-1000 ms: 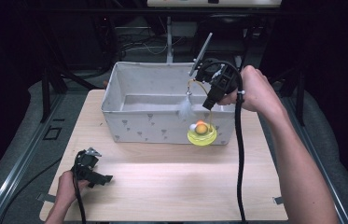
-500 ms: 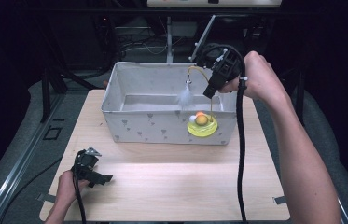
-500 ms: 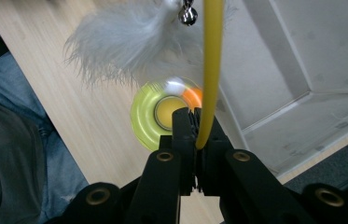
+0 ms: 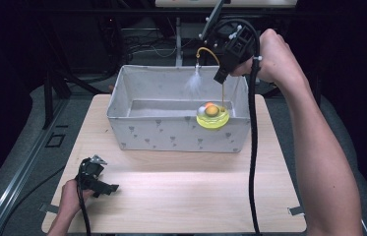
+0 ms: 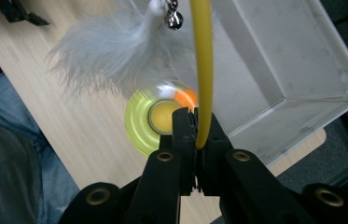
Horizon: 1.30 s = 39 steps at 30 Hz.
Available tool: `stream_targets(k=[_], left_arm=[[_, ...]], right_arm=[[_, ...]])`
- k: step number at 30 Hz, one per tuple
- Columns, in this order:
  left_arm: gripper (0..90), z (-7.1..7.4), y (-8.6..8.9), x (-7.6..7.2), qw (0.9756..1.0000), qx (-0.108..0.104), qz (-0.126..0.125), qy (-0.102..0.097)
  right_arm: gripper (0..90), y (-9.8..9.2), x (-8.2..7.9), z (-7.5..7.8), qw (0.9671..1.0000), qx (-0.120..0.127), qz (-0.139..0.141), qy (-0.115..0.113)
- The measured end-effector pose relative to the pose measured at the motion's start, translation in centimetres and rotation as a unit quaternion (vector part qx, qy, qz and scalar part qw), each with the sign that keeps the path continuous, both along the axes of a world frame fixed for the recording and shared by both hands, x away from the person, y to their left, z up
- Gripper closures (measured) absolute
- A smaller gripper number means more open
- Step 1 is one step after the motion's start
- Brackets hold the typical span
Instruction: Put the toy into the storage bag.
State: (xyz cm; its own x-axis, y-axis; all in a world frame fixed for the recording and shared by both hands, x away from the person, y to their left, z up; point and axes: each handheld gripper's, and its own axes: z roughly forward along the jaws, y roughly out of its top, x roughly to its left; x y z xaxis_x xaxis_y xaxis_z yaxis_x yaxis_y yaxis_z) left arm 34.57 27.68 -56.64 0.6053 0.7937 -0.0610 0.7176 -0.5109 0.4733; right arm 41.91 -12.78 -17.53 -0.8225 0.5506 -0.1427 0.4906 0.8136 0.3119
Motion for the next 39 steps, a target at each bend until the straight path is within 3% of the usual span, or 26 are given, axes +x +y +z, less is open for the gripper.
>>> stream_targets(k=[14,27,39], left_arm=[[3.0,0.1,0.1,0.0,1.0,-0.004,-0.001,-0.002],[3.1,0.1,0.0,0.0,1.0,-0.002,-0.006,0.0],[3.1,0.1,-0.1,-0.1,1.0,-0.001,-0.003,-0.003]], right_arm=[[88.0,-0.7,3.1,0.9,0.999,0.01,-0.043,-0.006],[88.0,-2.0,5.9,0.1,0.996,0.017,-0.087,-0.006],[88.0,-2.5,7.0,-0.7,0.9944,0.028,-0.101,-0.009]])
